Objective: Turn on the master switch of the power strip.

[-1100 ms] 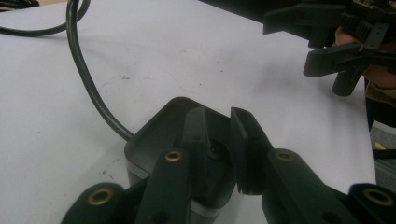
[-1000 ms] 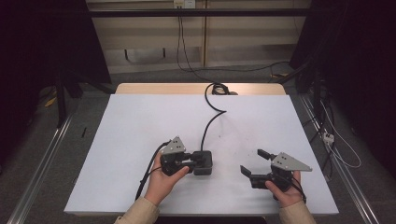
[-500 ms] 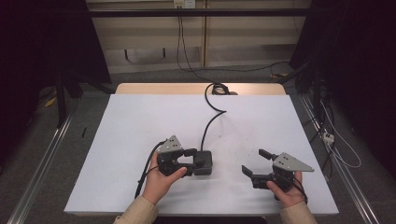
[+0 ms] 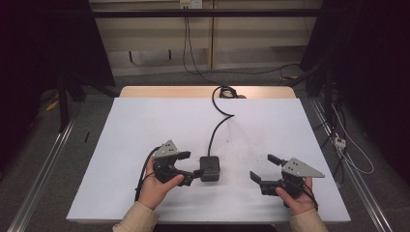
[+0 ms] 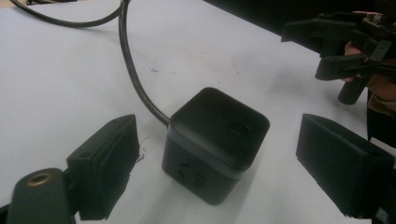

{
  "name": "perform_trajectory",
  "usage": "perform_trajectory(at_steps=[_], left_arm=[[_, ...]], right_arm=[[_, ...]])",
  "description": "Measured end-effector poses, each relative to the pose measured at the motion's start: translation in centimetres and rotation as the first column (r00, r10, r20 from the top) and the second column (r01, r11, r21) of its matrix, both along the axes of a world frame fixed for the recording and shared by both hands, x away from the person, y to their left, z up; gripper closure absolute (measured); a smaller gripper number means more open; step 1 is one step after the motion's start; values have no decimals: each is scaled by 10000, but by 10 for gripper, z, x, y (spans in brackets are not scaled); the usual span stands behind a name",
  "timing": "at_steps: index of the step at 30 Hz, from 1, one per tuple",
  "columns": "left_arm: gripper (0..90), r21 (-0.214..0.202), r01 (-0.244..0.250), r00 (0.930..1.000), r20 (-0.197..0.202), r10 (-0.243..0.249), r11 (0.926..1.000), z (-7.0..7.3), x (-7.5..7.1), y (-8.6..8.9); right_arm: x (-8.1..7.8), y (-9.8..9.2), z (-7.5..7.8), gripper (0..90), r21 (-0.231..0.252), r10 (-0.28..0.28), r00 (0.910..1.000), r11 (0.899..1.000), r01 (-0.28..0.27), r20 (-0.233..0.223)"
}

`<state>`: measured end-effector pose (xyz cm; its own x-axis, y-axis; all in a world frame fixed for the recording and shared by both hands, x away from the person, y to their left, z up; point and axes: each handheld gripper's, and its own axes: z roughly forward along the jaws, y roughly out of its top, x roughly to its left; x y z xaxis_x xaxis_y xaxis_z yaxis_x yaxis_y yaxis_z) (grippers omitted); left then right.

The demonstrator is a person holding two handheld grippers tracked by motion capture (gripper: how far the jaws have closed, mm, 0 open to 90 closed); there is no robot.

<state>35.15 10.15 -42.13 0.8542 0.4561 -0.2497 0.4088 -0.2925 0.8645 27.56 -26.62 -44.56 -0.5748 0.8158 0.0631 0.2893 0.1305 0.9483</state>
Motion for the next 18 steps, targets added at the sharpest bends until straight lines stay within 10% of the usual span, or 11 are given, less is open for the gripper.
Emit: perform_trajectory(at_steps=[18], left_arm=[[71,220,-93,9995,319,86,9997,-6,2,23]], right_arm=[[-1,-2,1,94,49,-65,10000,10000,65,21]])
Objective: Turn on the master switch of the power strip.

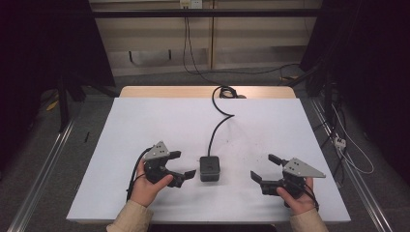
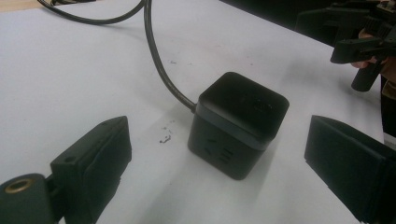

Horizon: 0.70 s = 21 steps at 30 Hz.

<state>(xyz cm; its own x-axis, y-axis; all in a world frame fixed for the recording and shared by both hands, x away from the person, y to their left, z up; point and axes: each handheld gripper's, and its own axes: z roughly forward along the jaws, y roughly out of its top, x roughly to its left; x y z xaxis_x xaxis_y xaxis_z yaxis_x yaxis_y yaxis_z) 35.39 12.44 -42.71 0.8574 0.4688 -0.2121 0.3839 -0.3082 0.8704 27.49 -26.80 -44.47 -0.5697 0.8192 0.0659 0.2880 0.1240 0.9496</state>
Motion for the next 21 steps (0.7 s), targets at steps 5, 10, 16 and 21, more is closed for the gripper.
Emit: perform_trajectory(at_steps=[5,10,16,21], left_arm=[[70,54,-125,9999,104,125,9999,-2,1,6],[70,79,-176,9997,150,175,9998,-3,1,12],[71,69,-248,9996,122,247,9997,-4,2,20],[71,53,-356,9993,136,355,9994,-4,2,30]], right_arm=[[0,-1,0,95,9,-13,10000,10000,13,24],[-1,-1,0,95,14,-20,10000,10000,20,27],[-1,-1,1,95,19,-31,10000,10000,31,21],[-1,-2,1,94,26,-38,10000,10000,38,32]])
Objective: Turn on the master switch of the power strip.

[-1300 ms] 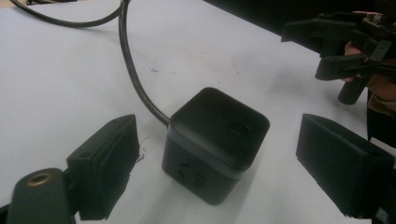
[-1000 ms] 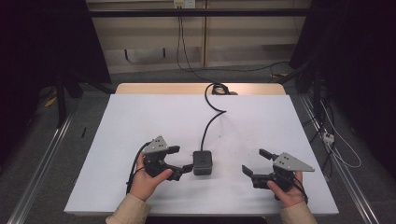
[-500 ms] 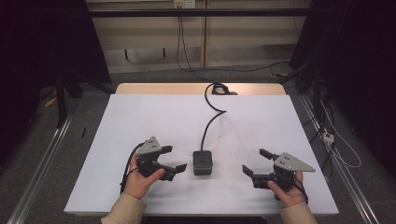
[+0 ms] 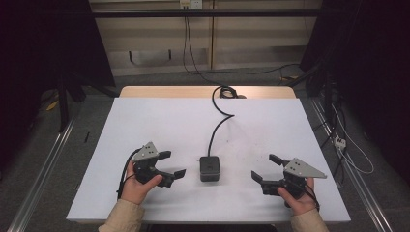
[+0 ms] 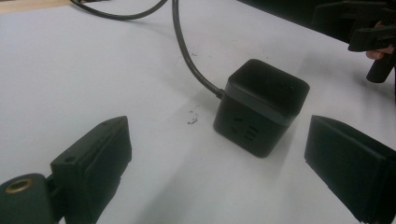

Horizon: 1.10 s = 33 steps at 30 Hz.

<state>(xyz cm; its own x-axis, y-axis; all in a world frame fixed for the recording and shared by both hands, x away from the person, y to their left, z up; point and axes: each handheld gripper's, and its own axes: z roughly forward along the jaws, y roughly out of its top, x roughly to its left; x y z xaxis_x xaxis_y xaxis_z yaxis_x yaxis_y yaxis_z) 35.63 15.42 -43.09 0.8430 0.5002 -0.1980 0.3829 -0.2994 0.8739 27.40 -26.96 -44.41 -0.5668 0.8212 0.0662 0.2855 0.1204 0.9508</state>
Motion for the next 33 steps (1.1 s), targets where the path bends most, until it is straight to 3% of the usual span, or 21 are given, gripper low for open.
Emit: perform_trajectory(at_steps=[14,19,33], left_arm=[[70,-263,-191,9998,48,192,9995,0,2,21],[70,-86,-195,9997,172,196,9998,0,2,28],[70,-153,-500,9986,168,503,9986,-1,2,45]], right_arm=[[0,0,0,95,-9,-5,10000,10000,5,7],[0,0,0,95,-3,20,10000,10000,-20,23],[0,0,1,95,-10,-7,10000,10000,7,45]])
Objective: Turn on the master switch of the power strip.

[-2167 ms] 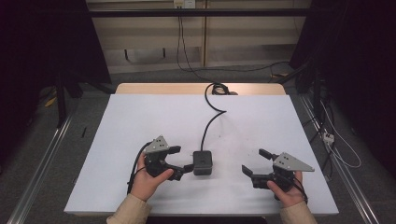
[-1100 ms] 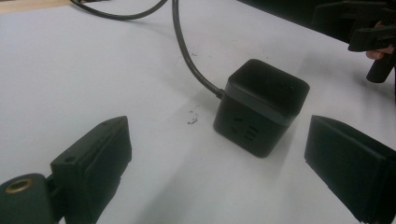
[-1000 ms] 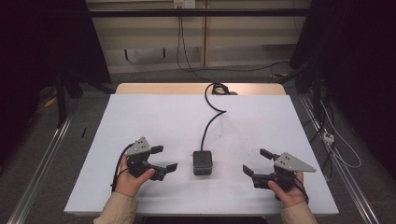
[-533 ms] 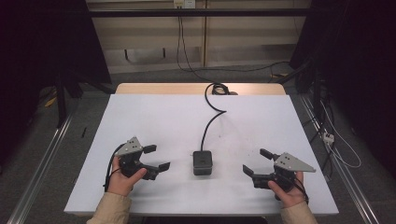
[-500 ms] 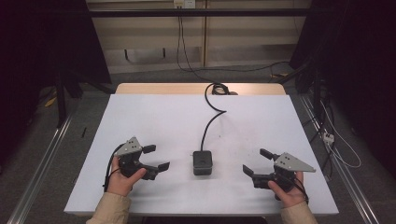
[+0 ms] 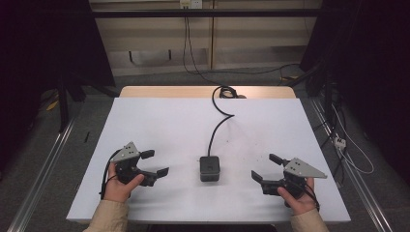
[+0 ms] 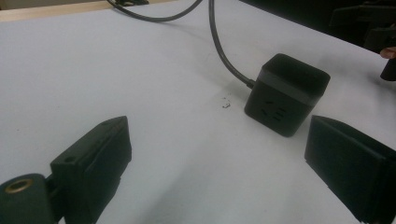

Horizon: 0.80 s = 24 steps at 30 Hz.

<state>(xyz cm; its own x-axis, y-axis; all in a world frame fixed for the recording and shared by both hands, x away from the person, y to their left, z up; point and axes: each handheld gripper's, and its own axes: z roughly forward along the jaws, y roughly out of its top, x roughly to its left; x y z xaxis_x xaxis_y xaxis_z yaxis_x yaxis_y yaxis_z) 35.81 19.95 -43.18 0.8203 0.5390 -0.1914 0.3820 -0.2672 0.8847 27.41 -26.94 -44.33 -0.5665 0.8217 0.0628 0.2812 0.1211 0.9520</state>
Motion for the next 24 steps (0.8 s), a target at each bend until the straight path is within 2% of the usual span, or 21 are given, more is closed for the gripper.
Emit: perform_trajectory(at_steps=[24], left_arm=[[70,180,-223,9997,-27,223,9996,-4,-3,18]], right_arm=[[0,0,0,95,-7,2,10000,10000,-2,-1]])
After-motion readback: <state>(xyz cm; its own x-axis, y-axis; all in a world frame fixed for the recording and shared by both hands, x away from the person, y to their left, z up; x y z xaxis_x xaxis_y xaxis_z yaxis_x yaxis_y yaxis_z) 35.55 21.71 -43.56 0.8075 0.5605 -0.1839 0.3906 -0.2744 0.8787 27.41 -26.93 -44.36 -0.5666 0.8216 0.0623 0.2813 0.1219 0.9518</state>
